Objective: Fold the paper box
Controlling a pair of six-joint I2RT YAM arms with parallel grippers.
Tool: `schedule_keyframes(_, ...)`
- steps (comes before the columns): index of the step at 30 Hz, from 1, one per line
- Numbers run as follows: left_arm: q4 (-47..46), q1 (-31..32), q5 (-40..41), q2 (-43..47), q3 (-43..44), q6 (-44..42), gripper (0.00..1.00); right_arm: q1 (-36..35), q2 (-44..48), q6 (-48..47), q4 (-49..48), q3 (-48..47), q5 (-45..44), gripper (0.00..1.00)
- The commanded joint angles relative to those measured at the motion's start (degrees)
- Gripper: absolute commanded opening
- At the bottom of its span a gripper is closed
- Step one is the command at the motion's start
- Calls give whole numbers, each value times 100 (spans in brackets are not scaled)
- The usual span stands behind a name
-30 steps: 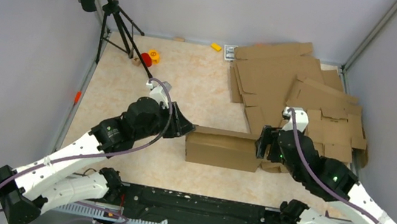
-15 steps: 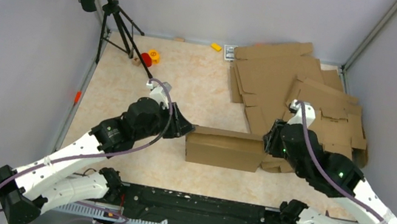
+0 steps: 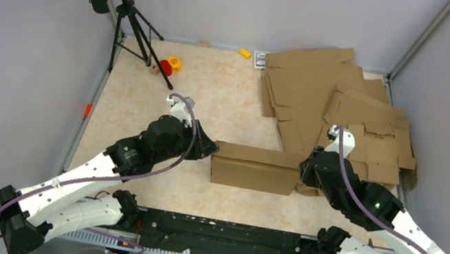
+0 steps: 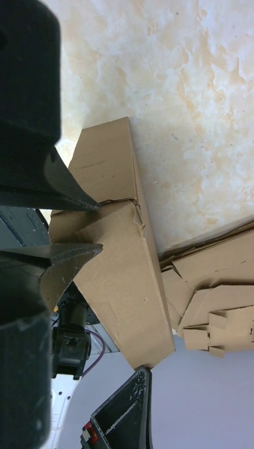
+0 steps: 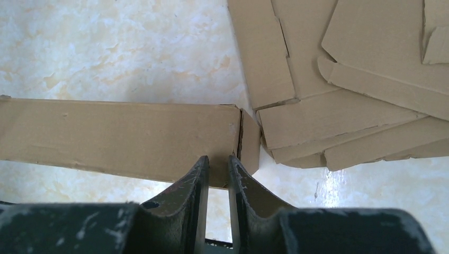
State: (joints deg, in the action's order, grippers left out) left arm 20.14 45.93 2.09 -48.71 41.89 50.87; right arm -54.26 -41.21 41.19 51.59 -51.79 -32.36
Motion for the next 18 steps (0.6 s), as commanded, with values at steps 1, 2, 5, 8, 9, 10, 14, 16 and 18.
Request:
schedule_keyframes(1,517,74,130,-261,-91,-210,30,-43,-177,-91,313,-188,63,20)
schedule_keyframes(2,582,74,167,-256,-4,-253,32,-41,-224,-146,328,-320,41,21)
schedule_keyframes(5,823,74,293,-224,314,-379,37,-41,-337,-319,368,-792,7,23)
schedule_keyframes(8,1065,75,360,-219,650,-528,42,-40,-428,-469,400,-1135,-16,24)
schedule_keyframes(9,1134,74,382,-232,740,-569,44,-42,-444,-517,405,-1208,-16,24)
schedule_keyframes(10,1209,74,395,-238,845,-616,47,-40,-469,-537,417,-1261,-20,24)
schedule_keyframes(14,1445,74,458,-238,1121,-732,51,-41,-516,-534,467,-1221,-10,24)
schedule_keyframes(16,1463,75,447,-228,1130,-762,52,-39,-499,-486,451,-1042,-5,24)
schedule_keyframes(18,1471,74,404,-233,1109,-767,52,-46,-505,-397,421,-825,69,23)
